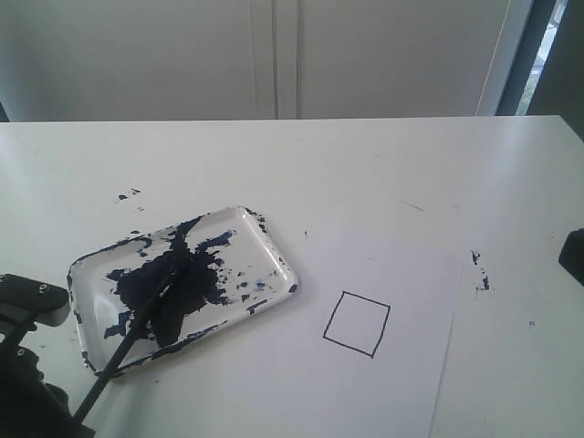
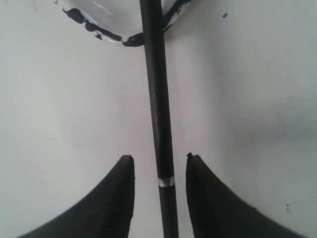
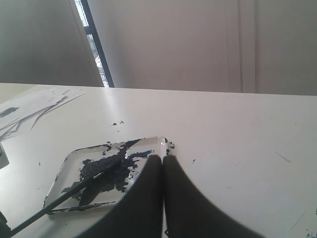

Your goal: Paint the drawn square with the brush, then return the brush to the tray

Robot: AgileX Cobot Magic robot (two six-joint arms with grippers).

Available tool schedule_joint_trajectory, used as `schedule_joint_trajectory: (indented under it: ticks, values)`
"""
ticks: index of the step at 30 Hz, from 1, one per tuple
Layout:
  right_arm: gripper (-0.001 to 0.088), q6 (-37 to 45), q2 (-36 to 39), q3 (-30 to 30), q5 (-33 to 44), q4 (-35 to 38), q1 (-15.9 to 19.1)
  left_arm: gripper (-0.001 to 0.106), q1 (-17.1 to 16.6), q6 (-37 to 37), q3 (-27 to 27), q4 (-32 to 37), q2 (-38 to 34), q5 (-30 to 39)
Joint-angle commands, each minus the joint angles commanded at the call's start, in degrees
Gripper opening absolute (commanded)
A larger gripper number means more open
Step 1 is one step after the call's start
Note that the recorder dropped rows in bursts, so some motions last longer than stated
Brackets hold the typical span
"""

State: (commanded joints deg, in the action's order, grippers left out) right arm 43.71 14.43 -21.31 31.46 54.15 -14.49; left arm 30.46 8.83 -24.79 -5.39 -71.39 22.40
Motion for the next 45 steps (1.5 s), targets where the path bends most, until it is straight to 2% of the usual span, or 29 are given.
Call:
schedule_joint_trajectory:
  ticks: [4,13,20,34,36,38,41,45]
  values:
    - [0.0,0.0,0.0,0.0,0.12,0.0,0.0,0.04,0.0,-0.9,0.0,0.0,-2.89,-0.99]
    - [0.0,0.0,0.0,0.0,0.12,0.0,0.0,0.04,0.0,-1.77,0.0,-3.1,-3.01,-0.63]
    - [0.0,0.0,0.0,0.0,0.12,0.0,0.0,0.021,0.0,-2.19,0.0,-3.1,-3.01,0.37]
    - [0.0,0.0,0.0,0.0,0.12,0.0,0.0,0.019,0.0,-2.19,0.0,-3.97,-3.35,1.86]
    - [0.0,0.0,0.0,0.0,0.12,0.0,0.0,0.013,0.0,-2.19,0.0,-4.43,-3.35,2.74]
    - [0.0,0.0,0.0,0.0,0.12,0.0,0.0,0.0,0.0,-2.19,0.0,-4.55,-3.35,3.33]
    - [0.0,0.0,0.0,0.0,0.12,0.0,0.0,0.0,0.0,-1.94,-0.3,-4.55,-3.35,3.33]
    - [0.0,0.0,0.0,0.0,0.12,0.0,0.0,0.0,0.0,-1.94,-4.72,-4.14,-2.59,7.43]
